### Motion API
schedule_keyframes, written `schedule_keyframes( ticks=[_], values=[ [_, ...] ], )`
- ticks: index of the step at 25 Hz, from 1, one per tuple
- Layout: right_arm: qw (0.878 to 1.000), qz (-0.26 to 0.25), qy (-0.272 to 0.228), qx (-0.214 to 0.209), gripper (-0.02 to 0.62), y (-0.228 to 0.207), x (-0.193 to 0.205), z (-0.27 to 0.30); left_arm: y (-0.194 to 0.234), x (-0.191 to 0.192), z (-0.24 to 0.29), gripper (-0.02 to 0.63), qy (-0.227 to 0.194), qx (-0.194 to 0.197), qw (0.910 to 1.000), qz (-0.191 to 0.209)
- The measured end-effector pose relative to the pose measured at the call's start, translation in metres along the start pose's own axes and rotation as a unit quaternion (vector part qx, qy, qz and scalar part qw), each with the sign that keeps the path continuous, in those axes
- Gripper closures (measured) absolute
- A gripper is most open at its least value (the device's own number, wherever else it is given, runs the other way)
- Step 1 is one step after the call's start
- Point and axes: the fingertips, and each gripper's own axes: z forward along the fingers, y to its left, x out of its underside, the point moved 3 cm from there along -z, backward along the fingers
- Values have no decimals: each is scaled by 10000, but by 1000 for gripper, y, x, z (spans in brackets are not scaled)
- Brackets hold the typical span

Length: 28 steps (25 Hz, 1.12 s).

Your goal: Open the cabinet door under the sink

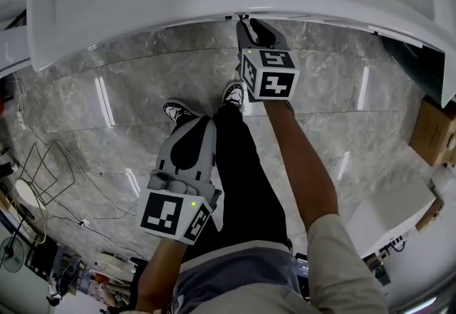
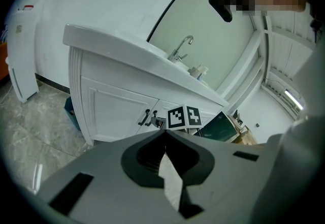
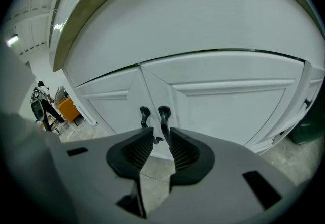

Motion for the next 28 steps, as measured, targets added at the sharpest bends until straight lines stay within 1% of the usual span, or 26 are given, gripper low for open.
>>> schedule_keyframes(
  ticks=[2,5,10,14,17,19,23,25,28],
  values=[
    [10000,-38,7,-9,494,1,-2,5,3,1,1,606,17,-15,10000,-20],
    [9999,-88,20,93,493,-1,-3,10,6,0,1,606,44,-16,10000,-49],
    [9992,-354,93,171,494,-4,-5,19,9,-1,1,606,14,-34,10000,-70],
    [9994,-219,69,256,494,-4,-10,23,13,-1,1,606,30,-77,9997,-223],
    [9993,-68,50,358,499,-7,-12,24,11,-4,2,606,3,43,9991,-423],
    [9991,-4,30,412,512,-8,-11,24,11,-4,3,606,-3,74,9990,-450],
    [9979,-98,71,639,521,-5,-10,26,14,-5,4,606,-26,43,9986,-520],
    [9965,-156,101,810,540,-4,-11,28,14,-6,5,606,-30,34,9985,-544],
    [9954,-114,62,948,543,-3,-10,26,12,-4,4,606,-23,42,9986,-527]
  ],
)
